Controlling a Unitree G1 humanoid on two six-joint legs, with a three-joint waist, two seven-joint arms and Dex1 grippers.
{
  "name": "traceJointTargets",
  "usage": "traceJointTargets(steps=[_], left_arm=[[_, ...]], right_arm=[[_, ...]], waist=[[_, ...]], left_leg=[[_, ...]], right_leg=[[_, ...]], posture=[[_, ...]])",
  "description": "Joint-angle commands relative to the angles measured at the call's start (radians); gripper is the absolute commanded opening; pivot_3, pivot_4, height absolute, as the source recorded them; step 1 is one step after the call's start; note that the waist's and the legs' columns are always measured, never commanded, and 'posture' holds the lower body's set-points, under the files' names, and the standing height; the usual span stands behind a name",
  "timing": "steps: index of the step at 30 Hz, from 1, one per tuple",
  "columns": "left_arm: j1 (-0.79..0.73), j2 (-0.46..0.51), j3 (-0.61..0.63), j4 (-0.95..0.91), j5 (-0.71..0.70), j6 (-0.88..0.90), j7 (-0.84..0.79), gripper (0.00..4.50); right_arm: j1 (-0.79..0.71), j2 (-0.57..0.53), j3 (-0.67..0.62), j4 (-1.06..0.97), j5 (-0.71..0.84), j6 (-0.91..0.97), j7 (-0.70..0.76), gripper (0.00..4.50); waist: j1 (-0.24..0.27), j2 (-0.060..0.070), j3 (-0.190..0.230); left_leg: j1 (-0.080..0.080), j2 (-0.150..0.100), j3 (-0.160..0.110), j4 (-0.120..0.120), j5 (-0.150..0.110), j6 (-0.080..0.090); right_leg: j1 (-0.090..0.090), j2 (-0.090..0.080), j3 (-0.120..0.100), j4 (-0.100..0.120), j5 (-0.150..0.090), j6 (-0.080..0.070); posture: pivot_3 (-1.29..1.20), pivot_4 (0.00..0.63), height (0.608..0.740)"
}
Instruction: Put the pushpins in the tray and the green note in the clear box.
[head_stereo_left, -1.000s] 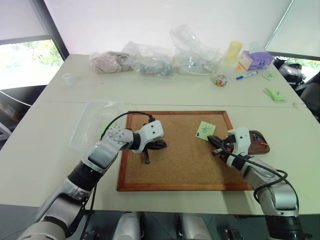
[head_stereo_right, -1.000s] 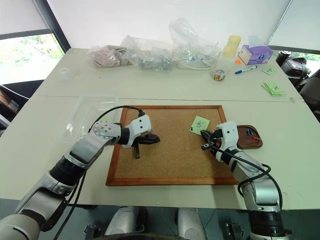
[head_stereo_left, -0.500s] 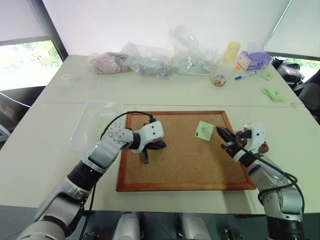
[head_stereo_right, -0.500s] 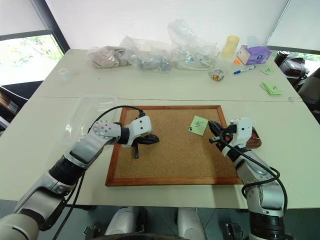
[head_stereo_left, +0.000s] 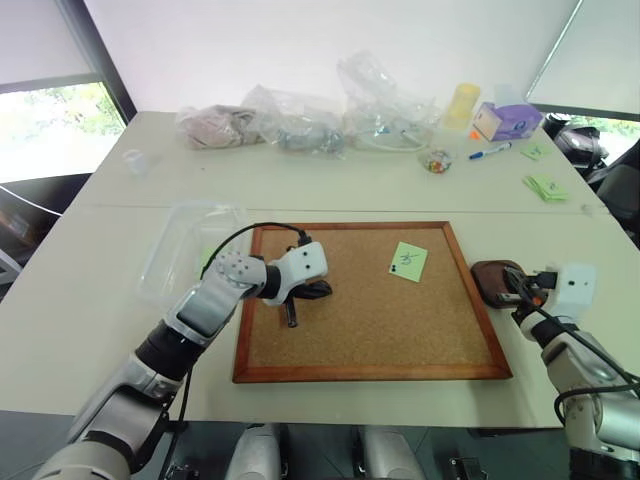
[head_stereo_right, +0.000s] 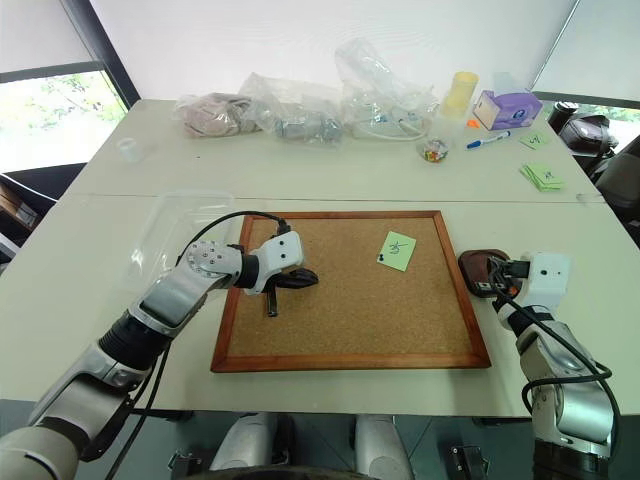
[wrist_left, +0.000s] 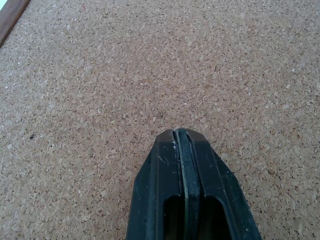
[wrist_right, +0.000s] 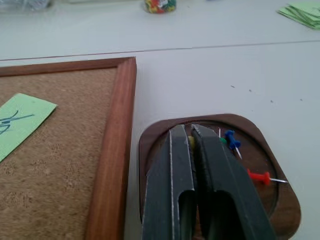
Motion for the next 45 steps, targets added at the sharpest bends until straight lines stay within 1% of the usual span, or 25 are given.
traceJointTargets(steps=[1, 3, 4, 5, 6, 9, 10, 11, 12, 20, 23, 26, 29, 32, 34, 37, 45], left_arm=[[0.021, 0.012, -0.032, 0.057, 0.053, 0.019, 0.011, 0.00], [0.021, 0.011, -0.031, 0.058, 0.053, 0.018, 0.011, 0.00], [0.020, 0.011, -0.031, 0.061, 0.053, 0.016, 0.010, 0.00], [0.020, 0.012, -0.030, 0.062, 0.054, 0.015, 0.010, 0.00], [0.019, 0.012, -0.030, 0.064, 0.054, 0.015, 0.010, 0.00], [0.021, 0.014, -0.029, 0.064, 0.055, 0.014, 0.010, 0.00], [0.021, 0.013, -0.029, 0.065, 0.055, 0.014, 0.010, 0.00], [0.022, 0.013, -0.029, 0.065, 0.055, 0.014, 0.011, 0.00], [0.023, 0.013, -0.028, 0.064, 0.055, 0.015, 0.011, 0.00], [0.029, 0.013, -0.028, 0.055, 0.053, 0.021, 0.013, 0.00], [0.030, 0.015, -0.028, 0.050, 0.052, 0.023, 0.012, 0.00], [0.028, 0.015, -0.028, 0.053, 0.053, 0.021, 0.011, 0.00], [0.024, 0.015, -0.028, 0.058, 0.054, 0.018, 0.009, 0.00], [0.018, 0.012, -0.029, 0.067, 0.055, 0.014, 0.008, 0.00], [0.015, 0.009, -0.030, 0.070, 0.056, 0.012, 0.008, 0.00], [0.013, 0.007, -0.029, 0.071, 0.057, 0.013, 0.010, 0.00], [0.016, 0.008, -0.024, 0.065, 0.059, 0.018, 0.013, 0.00]], right_arm=[[-0.007, -0.015, -0.003, -0.001, -0.010, 0.013, -0.007, 0.02], [-0.009, -0.016, 0.001, 0.006, -0.015, 0.022, -0.007, 0.02], [-0.011, -0.017, 0.003, 0.011, -0.017, 0.026, -0.005, 0.65], [-0.014, -0.018, 0.003, 0.015, -0.018, 0.028, -0.003, 1.01], [-0.016, -0.019, 0.002, 0.018, -0.018, 0.029, -0.002, 1.48], [-0.019, -0.021, 0.000, 0.020, -0.019, 0.032, 0.000, 3.01], [-0.020, -0.021, -0.002, 0.021, -0.020, 0.032, -0.001, 3.45], [-0.021, -0.021, -0.003, 0.022, -0.021, 0.033, -0.001, 4.05], [-0.021, -0.020, -0.006, 0.021, -0.021, 0.033, 0.000, 4.48], [-0.027, -0.004, -0.024, -0.006, 0.002, 0.002, 0.011, 4.48], [-0.041, -0.005, -0.028, -0.052, 0.021, -0.055, 0.040, 4.48], [-0.063, -0.017, -0.005, -0.097, 0.029, -0.075, 0.066, 4.48], [-0.089, -0.021, 0.049, -0.144, 0.059, -0.026, 0.103, 4.48], [-0.116, -0.014, 0.136, -0.158, 0.083, 0.035, 0.143, 4.48], [-0.136, -0.003, 0.195, -0.145, 0.080, 0.054, 0.161, 4.48], [-0.169, 0.017, 0.279, -0.083, 0.036, 0.040, 0.172, 4.48], [-0.223, 0.048, 0.359, 0.040, -0.024, 0.002, 0.186, 4.48]], waist=[[0.000, 0.000, 0.000], [0.000, 0.000, 0.000], [0.000, 0.000, 0.000], [0.000, 0.000, 0.000], [0.000, 0.000, 0.000], [0.000, 0.000, 0.000], [0.000, 0.000, 0.000], [0.000, 0.000, 0.000], [0.000, 0.000, 0.000], [0.000, 0.000, 0.000], [0.000, 0.000, 0.000], [-0.001, 0.000, 0.000], [0.000, 0.000, 0.000], [-0.001, 0.000, 0.000], [0.000, 0.000, 0.000], [0.000, 0.000, 0.000], [0.001, 0.000, 0.000]], left_leg=[[0.000, 0.000, 0.000, 0.000, 0.000, 0.000], [0.000, 0.000, 0.000, 0.000, 0.000, 0.000], [0.000, 0.000, 0.000, 0.000, 0.000, 0.000], [0.000, 0.000, 0.000, 0.000, 0.000, 0.000], [0.000, 0.000, 0.000, 0.000, 0.000, 0.000], [0.000, 0.000, 0.000, 0.000, 0.000, 0.000], [0.000, 0.000, 0.000, 0.000, 0.000, 0.000], [0.000, 0.000, 0.000, 0.000, 0.000, 0.000], [0.000, 0.000, 0.000, 0.000, 0.000, 0.000], [0.000, 0.000, 0.000, 0.000, 0.000, 0.000], [0.000, 0.000, 0.000, 0.000, 0.000, 0.000], [0.000, 0.000, 0.000, 0.000, 0.000, 0.000], [0.000, 0.000, 0.000, 0.000, 0.000, 0.000], [0.000, 0.000, 0.000, 0.000, 0.000, 0.000], [0.000, 0.001, 0.000, 0.000, 0.000, 0.000], [0.000, 0.001, 0.000, 0.000, 0.000, 0.000], [0.000, 0.000, 0.000, 0.000, 0.000, 0.000]], right_leg=[[0.000, 0.000, 0.000, 0.000, 0.000, 0.000], [0.000, 0.000, 0.000, 0.000, 0.000, 0.000], [0.000, 0.000, 0.000, 0.000, 0.000, 0.000], [0.000, 0.000, 0.000, 0.000, 0.000, 0.000], [0.000, 0.000, 0.000, 0.000, 0.000, 0.000], [0.000, 0.000, 0.000, 0.000, 0.000, 0.000], [0.000, 0.000, 0.000, 0.000, 0.000, 0.000], [0.000, 0.000, 0.000, 0.000, 0.000, 0.000], [0.000, 0.000, 0.000, 0.000, 0.000, 0.000], [0.000, 0.000, 0.000, 0.000, 0.000, 0.000], [0.000, 0.000, 0.000, 0.000, 0.000, 0.000], [0.000, 0.000, 0.000, 0.000, 0.000, 0.000], [0.000, 0.000, 0.000, 0.000, 0.000, 0.000], [0.000, 0.000, 0.000, 0.000, 0.000, 0.000], [0.000, 0.000, 0.000, 0.000, 0.000, 0.000], [0.000, 0.000, 0.000, 0.000, 0.000, 0.000], [0.000, 0.000, 0.000, 0.000, 0.000, 0.000]], posture=[[0.00, 0.150, 0.737], [0.00, 0.150, 0.737], [0.00, 0.150, 0.737], [0.00, 0.150, 0.737], [0.00, 0.150, 0.737], [0.00, 0.150, 0.737], [0.00, 0.150, 0.737], [0.00, 0.150, 0.737], [0.00, 0.150, 0.737], [0.00, 0.150, 0.737], [0.00, 0.150, 0.737], [0.00, 0.150, 0.737], [0.00, 0.150, 0.737], [0.00, 0.150, 0.737], [0.00, 0.150, 0.737], [0.00, 0.150, 0.737], [0.00, 0.150, 0.737]])
